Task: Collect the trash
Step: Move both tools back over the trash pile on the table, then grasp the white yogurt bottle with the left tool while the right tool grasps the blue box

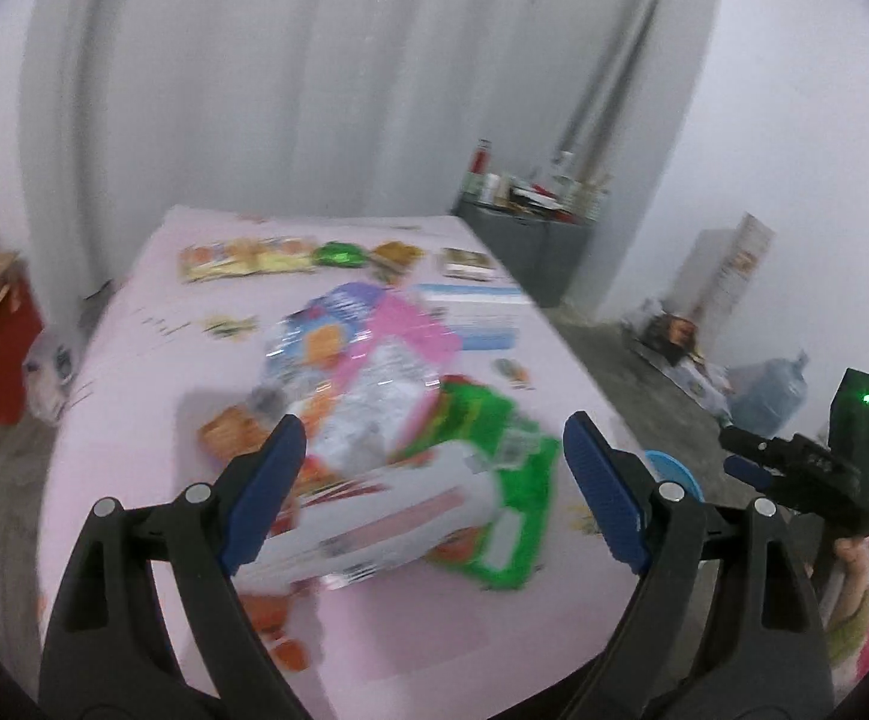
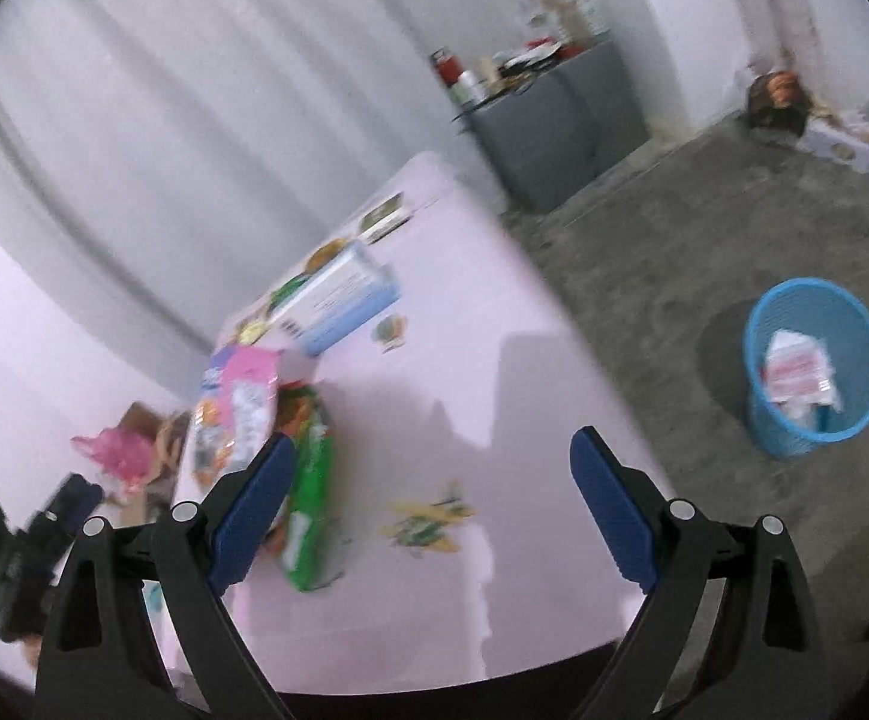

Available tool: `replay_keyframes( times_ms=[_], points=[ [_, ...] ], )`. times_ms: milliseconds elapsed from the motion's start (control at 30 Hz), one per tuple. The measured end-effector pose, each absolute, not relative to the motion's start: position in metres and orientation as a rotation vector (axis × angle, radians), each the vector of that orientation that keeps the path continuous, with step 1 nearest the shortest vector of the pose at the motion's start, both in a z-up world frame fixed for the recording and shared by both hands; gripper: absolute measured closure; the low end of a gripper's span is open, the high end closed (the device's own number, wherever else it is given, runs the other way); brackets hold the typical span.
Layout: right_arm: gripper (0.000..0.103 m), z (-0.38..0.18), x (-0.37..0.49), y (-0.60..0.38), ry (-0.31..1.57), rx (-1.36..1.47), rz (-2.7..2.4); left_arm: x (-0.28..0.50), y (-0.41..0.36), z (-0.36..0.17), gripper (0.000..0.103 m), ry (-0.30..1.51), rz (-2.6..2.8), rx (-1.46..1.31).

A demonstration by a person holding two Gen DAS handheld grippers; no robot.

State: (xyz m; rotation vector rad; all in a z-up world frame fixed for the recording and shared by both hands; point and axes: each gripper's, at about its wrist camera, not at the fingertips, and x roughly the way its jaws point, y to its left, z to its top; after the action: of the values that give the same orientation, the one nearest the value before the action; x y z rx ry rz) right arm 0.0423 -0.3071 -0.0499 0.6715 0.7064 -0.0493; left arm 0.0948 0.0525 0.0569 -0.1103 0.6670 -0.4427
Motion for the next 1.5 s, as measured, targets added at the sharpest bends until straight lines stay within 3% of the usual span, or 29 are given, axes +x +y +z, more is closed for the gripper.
replay_keyframes(
  times_ms=[333,633,1133,1300,1500],
  points=[
    [0.013,-0.075,0.08,-0.257,0.85,0.649,0.035,0.092,0.109,0.024,0.02,0.67,-0.392,-0.125],
    [0.013,-0.091,0.101,-0.241,0.932,0.636,0.049,0.091,0.092,0.003,0.02,0.681,-0.503,-0.047],
    [0.013,-0.051,0.15,-0.264,0.86,0.543,0.059,0.109,0.076,-0.004,0.02,0.676,-0.607,-0.054],
    [0.013,-0.03,0.177,-0.257,0.83,0.38,0.098,0.115,0.073,-0.005,0.02,0.681,-0.628,-0.04],
    [0.013,-0.001,0.229,-0.229,0.793,-0.045,0.238,0.119,0.064,-0.004,0.02,0.692,-0.672,0.028]
  ],
)
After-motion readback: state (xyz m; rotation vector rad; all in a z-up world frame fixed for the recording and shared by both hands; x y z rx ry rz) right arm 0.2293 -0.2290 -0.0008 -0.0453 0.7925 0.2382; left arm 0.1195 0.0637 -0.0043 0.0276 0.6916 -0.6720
